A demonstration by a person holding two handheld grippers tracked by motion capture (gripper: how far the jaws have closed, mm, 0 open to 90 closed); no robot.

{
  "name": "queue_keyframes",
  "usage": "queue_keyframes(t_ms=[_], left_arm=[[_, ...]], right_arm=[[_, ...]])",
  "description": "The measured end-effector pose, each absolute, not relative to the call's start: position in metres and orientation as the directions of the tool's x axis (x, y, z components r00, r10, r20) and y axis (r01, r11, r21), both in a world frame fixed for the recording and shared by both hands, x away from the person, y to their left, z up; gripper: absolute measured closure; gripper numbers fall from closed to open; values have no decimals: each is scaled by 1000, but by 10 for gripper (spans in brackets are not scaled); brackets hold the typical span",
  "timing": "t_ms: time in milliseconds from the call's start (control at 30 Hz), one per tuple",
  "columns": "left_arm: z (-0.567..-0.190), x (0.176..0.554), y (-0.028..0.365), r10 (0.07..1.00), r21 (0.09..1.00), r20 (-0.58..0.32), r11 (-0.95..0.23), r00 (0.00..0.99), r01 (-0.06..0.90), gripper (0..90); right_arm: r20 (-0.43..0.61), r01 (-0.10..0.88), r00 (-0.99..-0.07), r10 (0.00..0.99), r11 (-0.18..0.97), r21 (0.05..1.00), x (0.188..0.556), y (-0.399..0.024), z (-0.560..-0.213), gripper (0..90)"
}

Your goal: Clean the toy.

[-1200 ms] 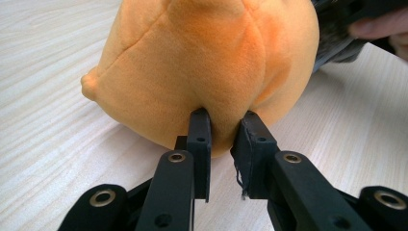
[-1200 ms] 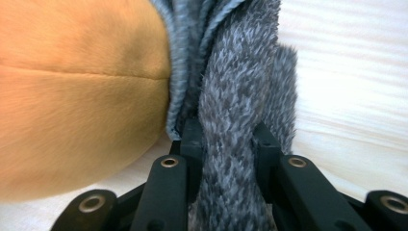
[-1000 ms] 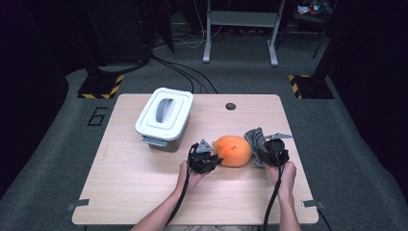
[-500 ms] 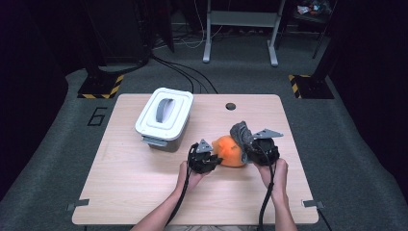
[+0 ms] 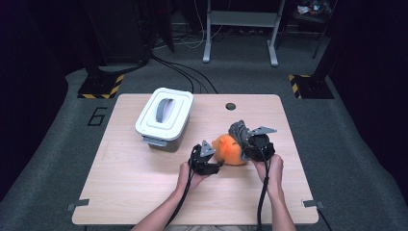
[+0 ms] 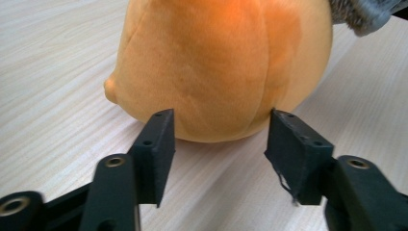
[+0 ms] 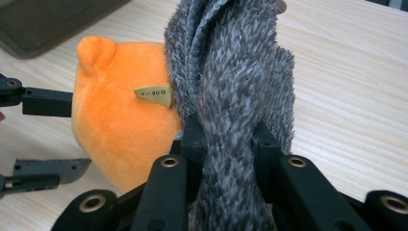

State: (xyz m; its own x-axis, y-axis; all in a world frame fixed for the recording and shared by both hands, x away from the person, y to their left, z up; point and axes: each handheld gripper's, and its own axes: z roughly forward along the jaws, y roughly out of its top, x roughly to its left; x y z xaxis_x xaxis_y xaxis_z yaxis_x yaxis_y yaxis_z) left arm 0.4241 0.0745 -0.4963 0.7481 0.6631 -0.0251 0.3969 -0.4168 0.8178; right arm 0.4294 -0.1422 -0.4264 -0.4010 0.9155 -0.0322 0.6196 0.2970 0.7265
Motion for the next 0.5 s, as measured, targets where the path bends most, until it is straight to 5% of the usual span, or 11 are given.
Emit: queue_keyframes(t_ms=[267,500], left_arm=[[-500,427,64,646,811,45,-470,762,350,396],[-500,431,66,640,815,30,-460,767,352,660]], right_arm=[[-30,619,-402,915,296,727,434,-143,-427,733],[-17,617,-400,917,283,734,434,-144,-428,732]])
